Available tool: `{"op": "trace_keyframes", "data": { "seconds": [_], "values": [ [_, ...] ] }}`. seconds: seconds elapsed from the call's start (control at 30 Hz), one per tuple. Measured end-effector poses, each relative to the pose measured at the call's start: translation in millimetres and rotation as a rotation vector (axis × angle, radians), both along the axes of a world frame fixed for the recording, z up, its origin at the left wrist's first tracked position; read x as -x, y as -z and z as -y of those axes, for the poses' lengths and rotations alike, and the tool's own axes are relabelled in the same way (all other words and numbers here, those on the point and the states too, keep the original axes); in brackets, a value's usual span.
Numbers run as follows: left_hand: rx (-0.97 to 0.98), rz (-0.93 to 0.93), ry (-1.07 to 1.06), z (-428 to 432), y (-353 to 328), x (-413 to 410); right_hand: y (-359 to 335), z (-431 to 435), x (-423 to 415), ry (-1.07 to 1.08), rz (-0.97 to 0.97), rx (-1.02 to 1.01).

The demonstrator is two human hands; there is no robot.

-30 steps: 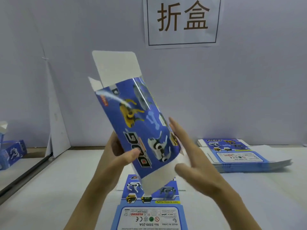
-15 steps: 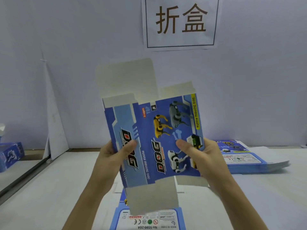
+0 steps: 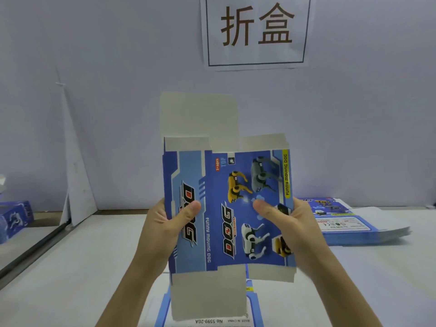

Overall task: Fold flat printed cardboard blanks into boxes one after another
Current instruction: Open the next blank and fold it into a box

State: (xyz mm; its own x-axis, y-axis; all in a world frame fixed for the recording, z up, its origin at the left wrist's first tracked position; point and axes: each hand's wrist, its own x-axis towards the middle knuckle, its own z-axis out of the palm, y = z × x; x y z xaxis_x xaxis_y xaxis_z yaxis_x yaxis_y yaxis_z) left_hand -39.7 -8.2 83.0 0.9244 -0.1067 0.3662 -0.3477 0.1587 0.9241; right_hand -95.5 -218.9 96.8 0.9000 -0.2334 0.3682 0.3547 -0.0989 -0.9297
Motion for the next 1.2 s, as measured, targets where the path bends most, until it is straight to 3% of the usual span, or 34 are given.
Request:
{"op": "trace_keyframes", "data": {
  "seconds": [0.53,0.67,0.9,0.97,1.07,1.2],
  "values": [
    [0.028,0.019,-0.026,5.1,4.3,1.4,0.6,10.0,-0.1,-0.037,-0.029,0.007],
    [-0.030,0.123,-0.086,13.4,-1.5,5.7,0.4,5.0,-2.2,0.006,0.086,0.029],
    [-0.265,0.263,-0.075,7.0,-5.0,8.8,3.2,-3.2,-3.4,-0.247,0.152,0.174],
    [-0.242,0.305,-0.061,3.1,-3.2,5.3,3.1,1.2,-4.7,-0.389,0.107,0.065],
    [-0.392,0.529,-0.115,-2.6,-4.7,7.0,1.4,12.6,-8.3,-0.525,0.018,-0.243],
    [-0.533,0.736,-0.106,1.5,-8.6,11.1,6.9,20.1,-14.5,-0.598,-0.012,-0.360]
  ]
}}
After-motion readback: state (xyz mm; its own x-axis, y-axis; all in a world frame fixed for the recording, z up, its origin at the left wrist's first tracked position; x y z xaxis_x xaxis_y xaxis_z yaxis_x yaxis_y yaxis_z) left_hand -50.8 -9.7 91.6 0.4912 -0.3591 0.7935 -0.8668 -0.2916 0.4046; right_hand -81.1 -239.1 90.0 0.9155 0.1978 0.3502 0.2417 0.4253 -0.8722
